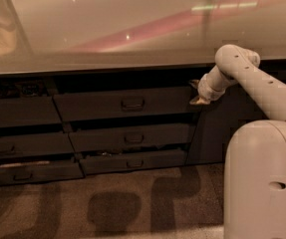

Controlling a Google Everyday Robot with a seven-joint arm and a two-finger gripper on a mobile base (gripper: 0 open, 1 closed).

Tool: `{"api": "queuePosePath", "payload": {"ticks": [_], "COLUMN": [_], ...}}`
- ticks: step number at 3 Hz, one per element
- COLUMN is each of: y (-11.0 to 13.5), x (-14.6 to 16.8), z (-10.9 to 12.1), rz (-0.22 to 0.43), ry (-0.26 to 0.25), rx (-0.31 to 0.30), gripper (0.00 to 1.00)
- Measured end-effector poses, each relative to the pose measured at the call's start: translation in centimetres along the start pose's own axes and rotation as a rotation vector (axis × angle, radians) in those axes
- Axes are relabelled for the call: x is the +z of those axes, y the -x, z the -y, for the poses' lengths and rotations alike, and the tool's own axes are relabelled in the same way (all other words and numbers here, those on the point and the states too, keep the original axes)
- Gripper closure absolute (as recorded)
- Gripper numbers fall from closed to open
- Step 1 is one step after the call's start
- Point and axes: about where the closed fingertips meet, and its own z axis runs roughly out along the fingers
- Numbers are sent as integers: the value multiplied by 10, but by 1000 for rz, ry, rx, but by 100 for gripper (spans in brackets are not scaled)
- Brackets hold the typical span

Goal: Open top drawer

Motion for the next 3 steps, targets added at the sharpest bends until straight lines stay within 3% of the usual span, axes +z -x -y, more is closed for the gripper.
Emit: {"api": "queuePosePath", "payload": {"ticks": [1, 3], "y": [0, 3], "x": [0, -3], "z": [0, 2], "rz": [0, 0], "ry": [0, 0], "rx": [0, 0], "gripper": [100, 100]}}
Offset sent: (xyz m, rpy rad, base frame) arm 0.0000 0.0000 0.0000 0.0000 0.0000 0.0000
